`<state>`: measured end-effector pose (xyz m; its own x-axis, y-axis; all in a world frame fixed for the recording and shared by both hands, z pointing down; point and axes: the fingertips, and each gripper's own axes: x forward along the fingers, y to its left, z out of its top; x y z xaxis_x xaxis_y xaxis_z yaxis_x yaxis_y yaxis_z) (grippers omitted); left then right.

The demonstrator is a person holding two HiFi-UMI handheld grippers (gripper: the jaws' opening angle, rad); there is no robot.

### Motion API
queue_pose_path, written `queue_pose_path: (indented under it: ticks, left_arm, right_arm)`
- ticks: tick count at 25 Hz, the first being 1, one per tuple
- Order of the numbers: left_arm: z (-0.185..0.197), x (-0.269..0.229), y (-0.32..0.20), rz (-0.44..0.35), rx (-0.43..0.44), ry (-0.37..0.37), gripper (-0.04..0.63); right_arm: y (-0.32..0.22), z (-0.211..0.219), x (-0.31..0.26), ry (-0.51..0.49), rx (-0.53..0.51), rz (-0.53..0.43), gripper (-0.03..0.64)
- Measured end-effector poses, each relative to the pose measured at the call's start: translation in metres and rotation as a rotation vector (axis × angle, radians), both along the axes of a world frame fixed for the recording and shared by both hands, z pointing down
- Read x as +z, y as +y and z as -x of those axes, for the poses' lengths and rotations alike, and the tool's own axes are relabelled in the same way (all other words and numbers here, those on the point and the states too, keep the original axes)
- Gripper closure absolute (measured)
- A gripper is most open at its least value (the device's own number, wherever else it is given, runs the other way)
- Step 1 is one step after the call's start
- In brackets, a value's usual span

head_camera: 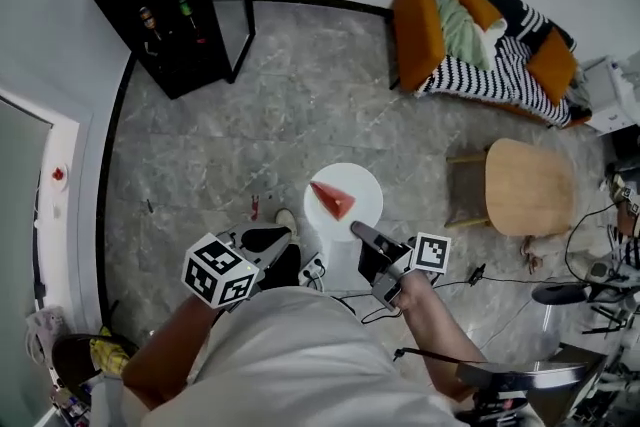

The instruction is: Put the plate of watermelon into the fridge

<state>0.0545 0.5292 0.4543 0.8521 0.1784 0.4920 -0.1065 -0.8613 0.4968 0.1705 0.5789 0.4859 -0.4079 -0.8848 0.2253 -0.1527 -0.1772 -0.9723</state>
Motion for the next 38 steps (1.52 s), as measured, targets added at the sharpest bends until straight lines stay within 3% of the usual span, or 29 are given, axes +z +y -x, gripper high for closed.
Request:
queue_pose_path:
  ticks: [4, 8, 17, 24, 30, 38]
  left_arm:
    - [-0.041, -0.019, -0.068, -0.016, -0.028, 0.02, 0.581]
    - [-0.057, -0.029, -0.111, -0.023, -0.088, 0.021, 0.581]
    - [-0.071, -0.024, -0.242, 0.002, -0.347, 0.008, 0.581]
    - [-0.093, -0.036, -0.334, -0.021, -0.543, -0.017, 0.581]
    - [-0.083, -0.041, -0.401, -0.018, -0.658, -0.024, 0.581]
    - [-0.054, -0.041, -0.435, -0.042, -0.695, -0.032, 0.581]
  right_arm:
    - [-0.079, -0.04, -0.016, 0.04, -0.053, -0.006, 0.591]
    - [-0.149, -0.058, -0.029, 0.029, -0.108, -0.053, 0.592]
    - [-0.314, -0.063, -0.021, -0.069, -0.34, -0.012, 0.592]
    - [-0.426, -0.065, -0.017, -0.081, -0.539, -0.004, 0.592]
    - [-0.517, -0.039, -0.003, -0.076, -0.652, 0.024, 0.592]
    - [-0.578, -0.001, 0.01, -0.041, -0.667, 0.021, 0.592]
